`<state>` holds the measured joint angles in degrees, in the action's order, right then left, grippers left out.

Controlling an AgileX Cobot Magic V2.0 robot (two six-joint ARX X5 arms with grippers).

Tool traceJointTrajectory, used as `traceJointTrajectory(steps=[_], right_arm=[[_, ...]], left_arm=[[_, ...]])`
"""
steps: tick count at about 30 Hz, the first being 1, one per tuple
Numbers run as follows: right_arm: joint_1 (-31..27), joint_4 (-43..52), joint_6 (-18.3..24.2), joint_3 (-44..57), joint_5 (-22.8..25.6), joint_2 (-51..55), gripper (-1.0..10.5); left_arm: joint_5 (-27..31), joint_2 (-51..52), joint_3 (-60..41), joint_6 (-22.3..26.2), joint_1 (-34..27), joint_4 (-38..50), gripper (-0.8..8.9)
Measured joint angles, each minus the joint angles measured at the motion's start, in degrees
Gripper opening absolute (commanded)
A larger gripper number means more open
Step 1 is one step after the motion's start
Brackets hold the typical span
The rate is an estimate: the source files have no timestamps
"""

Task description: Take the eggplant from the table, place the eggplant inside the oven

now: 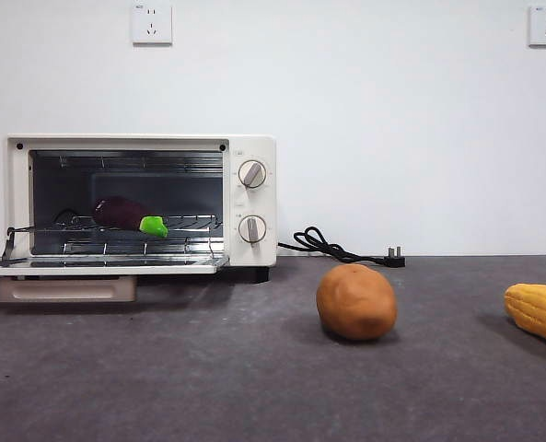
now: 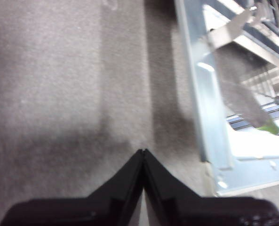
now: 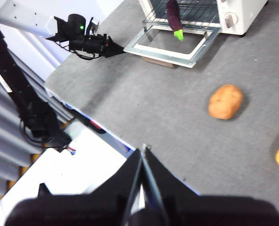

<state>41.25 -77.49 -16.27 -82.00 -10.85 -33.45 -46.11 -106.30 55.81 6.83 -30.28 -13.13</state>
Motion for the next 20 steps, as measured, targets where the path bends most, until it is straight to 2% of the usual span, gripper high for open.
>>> traceJointTrajectory(steps=[6,15,20], right_arm=[[0.0,0.0,-0.7,0.0,3.34,0.0,-0.1],[0.0,0.0,-0.76,0.5,4.85,-0.04,-0.1],[0.0,0.0,-0.74,2.45,5.11,-0.04,-0.1]], left_arm=[[-0.35,-2.05,0.0,-0.48,1.7,2.32,-0.08],[-0.55,-2.86,0.07,-0.72,6.27,5.86,-0.08],[-1.51,-2.93,0.11,-1.27,6.49,6.1,-0.08]])
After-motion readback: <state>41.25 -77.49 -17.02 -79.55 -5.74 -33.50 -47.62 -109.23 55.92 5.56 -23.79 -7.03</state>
